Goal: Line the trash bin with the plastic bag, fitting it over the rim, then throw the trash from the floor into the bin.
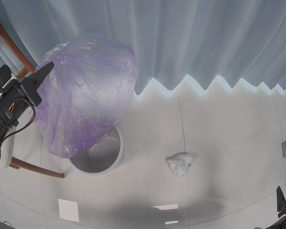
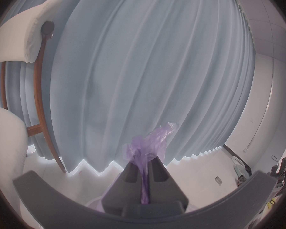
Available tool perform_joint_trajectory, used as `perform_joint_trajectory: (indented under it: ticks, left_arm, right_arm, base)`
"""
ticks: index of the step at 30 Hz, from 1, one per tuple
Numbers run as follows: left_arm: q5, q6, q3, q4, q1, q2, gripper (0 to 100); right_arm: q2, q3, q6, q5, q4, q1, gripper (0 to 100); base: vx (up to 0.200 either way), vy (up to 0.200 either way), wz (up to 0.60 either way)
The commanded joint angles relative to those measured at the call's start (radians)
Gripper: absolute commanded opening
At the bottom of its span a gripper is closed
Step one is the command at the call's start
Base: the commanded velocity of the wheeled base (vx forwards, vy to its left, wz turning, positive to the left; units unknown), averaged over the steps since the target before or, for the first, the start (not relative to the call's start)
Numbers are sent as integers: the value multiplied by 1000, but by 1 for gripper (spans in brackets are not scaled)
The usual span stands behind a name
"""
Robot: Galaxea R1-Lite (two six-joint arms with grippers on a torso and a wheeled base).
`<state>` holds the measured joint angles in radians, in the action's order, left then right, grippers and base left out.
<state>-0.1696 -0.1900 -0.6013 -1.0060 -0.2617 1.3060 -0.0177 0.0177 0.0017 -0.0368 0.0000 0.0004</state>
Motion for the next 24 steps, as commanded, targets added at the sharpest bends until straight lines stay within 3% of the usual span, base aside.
perform_joint_trajectory:
  ticks: [1,6,15,20,24]
  left_arm:
    - [-2,-11,-5,-10,-16,-2,0]
    - [9,-25,-25,1,-83,3,0]
    - [-7,-19,31,10,-87,-5,0]
    - [-90,-12,44,6,-79,-7,0]
    - [-88,-12,29,6,-71,1,0]
  right_arm:
    - [18,-18,0,0,0,0,100]
    - [18,-18,0,0,0,1,100]
    - [18,-18,0,0,0,1,100]
    - [18,-18,0,0,0,0,100]
    - [18,-18,0,0,0,0,100]
  base:
    - [0,200,0]
    - [0,120,0]
    - [0,0,0]
    - [0,0,0]
    - [0,0,0]
